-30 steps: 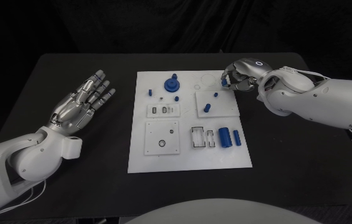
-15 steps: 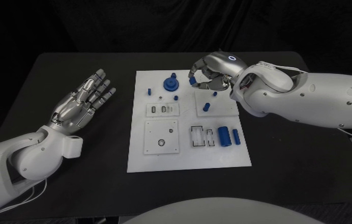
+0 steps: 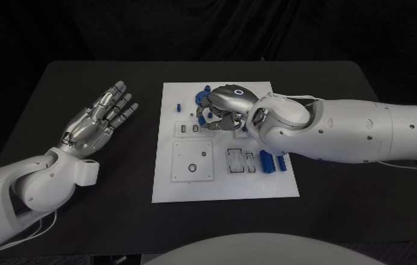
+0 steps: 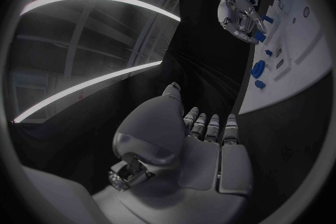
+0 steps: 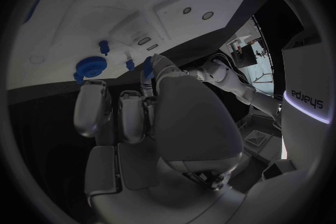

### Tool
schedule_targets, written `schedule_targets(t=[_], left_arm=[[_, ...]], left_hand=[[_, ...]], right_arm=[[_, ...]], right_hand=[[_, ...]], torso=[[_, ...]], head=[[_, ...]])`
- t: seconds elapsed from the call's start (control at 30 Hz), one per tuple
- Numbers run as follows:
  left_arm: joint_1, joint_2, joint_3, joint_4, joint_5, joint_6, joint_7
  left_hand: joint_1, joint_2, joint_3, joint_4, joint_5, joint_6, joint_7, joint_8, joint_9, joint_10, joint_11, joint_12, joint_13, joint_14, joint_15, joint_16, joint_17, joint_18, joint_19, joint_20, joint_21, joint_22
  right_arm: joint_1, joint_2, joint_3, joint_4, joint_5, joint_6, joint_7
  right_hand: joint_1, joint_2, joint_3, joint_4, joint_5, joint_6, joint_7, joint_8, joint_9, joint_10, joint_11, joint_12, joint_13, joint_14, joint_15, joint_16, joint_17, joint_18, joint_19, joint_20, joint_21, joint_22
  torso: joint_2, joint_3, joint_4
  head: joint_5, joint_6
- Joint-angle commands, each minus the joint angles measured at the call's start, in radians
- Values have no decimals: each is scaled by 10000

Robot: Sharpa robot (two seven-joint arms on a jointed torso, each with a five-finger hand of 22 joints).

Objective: Assemble the parts on the task board

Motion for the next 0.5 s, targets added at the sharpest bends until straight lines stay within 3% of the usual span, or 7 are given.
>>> schedule_targets(t=[0.03,0.13,0.27,0.5], left_arm=[[-4,25,9,22,37,123,579],[-4,33,9,26,37,122,571],[-4,39,9,23,37,127,558],[-4,51,9,9,37,148,534]], left_hand=[[69,42,23,-60,41,22,49,24,13,-26,17,18,7,-22,61,-36,-15,-54,12,59,-61,-16],[69,42,23,-60,41,22,49,24,13,-26,17,18,7,-22,61,-36,-15,-54,12,59,-61,-16],[69,42,23,-60,41,22,49,24,13,-26,17,18,7,-22,61,-36,-15,-54,12,59,-61,-16],[69,42,23,-60,41,22,49,24,13,-26,17,18,7,-22,61,-36,-15,-54,12,59,-61,-16]], right_arm=[[-50,119,8,-68,-552,674,-995],[-64,196,8,-118,-622,832,-1201],[-75,283,9,-202,-680,1012,-1413],[-95,336,9,-259,-707,1071,-1541]], right_hand=[[-79,-54,-6,-23,75,-138,4,473,742,-48,118,-52,1492,456,72,-64,679,156,-62,80,-107,880],[-123,-68,5,-29,137,-227,38,434,736,-95,148,-83,1451,436,98,-104,642,178,-111,103,-207,833],[-160,-72,22,-36,194,-298,68,401,731,-137,176,-109,1416,415,122,-147,601,195,-152,124,-290,797],[-185,-78,119,-113,526,-348,103,383,742,-159,209,-119,1411,404,158,-150,606,208,-171,168,-348,791]], torso=[[-5,-7,-36],[0,10,-23],[-3,3,5],[13,9,-23]], head=[[38,-51],[43,-66],[13,-99],[53,-138]])
